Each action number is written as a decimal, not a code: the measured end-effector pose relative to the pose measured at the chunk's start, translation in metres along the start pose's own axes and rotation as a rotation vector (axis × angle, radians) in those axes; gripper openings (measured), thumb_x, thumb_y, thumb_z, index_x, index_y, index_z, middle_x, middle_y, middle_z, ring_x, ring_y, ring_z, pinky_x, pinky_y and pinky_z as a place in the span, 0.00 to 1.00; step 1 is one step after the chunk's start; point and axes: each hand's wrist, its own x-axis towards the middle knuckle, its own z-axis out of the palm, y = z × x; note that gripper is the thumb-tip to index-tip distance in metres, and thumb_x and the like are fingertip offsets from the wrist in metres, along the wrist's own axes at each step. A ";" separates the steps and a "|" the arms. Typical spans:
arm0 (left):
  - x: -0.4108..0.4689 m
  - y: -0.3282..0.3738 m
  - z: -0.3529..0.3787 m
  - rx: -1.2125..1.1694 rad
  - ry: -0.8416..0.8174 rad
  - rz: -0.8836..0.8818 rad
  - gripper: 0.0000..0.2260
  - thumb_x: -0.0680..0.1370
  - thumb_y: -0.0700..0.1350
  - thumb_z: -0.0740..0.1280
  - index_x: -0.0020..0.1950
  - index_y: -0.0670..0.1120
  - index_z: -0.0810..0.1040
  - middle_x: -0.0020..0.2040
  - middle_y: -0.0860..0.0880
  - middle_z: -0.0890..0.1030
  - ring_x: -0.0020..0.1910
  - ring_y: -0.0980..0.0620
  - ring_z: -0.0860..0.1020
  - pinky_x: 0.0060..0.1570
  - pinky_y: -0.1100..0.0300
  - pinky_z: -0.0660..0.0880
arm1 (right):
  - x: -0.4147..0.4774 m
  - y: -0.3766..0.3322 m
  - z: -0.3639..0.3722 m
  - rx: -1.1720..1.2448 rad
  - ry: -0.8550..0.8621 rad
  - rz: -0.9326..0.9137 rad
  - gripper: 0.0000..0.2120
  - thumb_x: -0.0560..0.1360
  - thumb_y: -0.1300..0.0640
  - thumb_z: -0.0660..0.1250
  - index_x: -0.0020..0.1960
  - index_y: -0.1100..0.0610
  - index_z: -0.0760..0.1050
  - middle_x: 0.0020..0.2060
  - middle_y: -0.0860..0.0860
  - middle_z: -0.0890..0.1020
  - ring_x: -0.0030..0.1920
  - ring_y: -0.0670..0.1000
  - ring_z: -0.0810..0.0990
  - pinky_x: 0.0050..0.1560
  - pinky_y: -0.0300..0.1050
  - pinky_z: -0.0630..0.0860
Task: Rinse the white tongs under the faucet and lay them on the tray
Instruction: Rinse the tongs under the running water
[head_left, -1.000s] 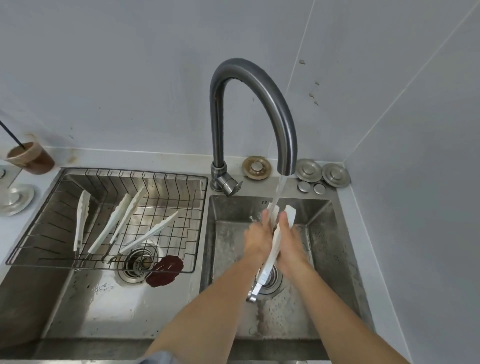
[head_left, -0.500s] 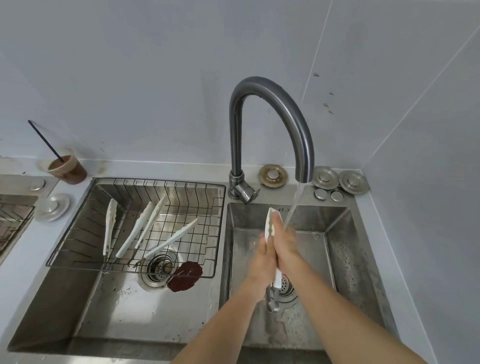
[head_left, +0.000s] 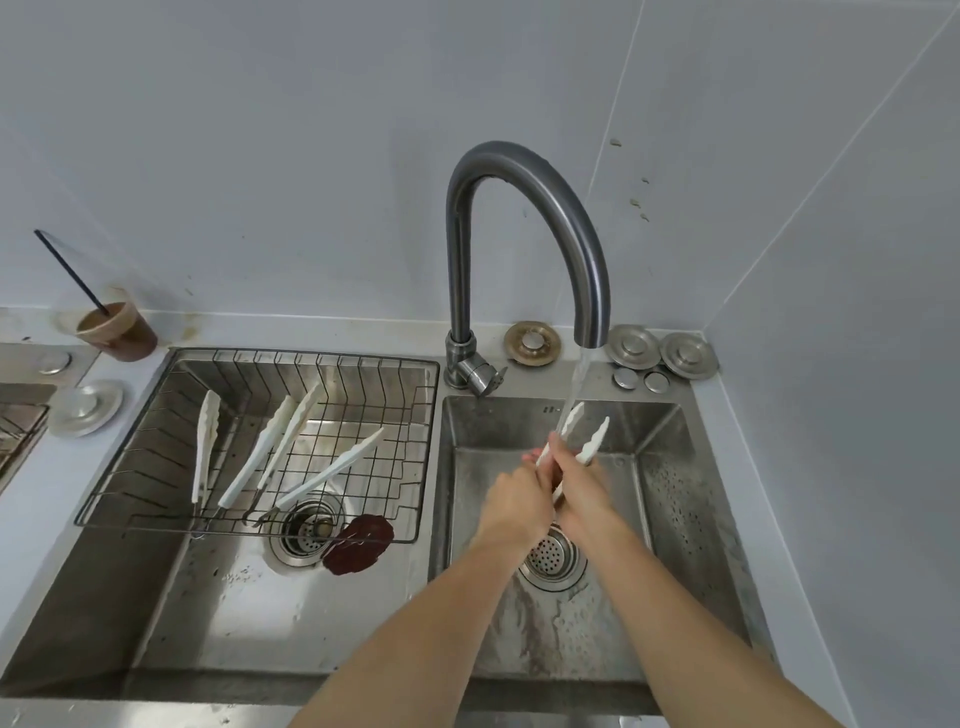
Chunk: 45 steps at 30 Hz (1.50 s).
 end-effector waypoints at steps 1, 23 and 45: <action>0.000 0.000 -0.001 -0.074 -0.021 0.003 0.24 0.82 0.57 0.47 0.55 0.43 0.75 0.43 0.41 0.82 0.35 0.44 0.83 0.35 0.52 0.81 | 0.001 -0.001 0.001 0.017 0.012 0.003 0.08 0.74 0.55 0.69 0.44 0.61 0.77 0.41 0.60 0.83 0.38 0.55 0.84 0.38 0.47 0.81; -0.039 -0.073 0.027 -0.345 -0.047 -0.279 0.14 0.82 0.47 0.55 0.46 0.41 0.74 0.40 0.46 0.77 0.39 0.47 0.76 0.40 0.56 0.71 | -0.007 0.043 -0.082 -0.492 -0.087 0.183 0.05 0.75 0.66 0.66 0.50 0.64 0.74 0.55 0.65 0.78 0.53 0.60 0.80 0.40 0.43 0.80; -0.030 -0.111 0.072 0.076 -0.091 -0.558 0.15 0.79 0.50 0.64 0.54 0.39 0.78 0.53 0.41 0.81 0.53 0.42 0.79 0.46 0.54 0.75 | 0.026 0.113 -0.086 -1.331 0.093 0.103 0.09 0.71 0.54 0.72 0.40 0.60 0.82 0.35 0.54 0.83 0.33 0.49 0.80 0.34 0.40 0.76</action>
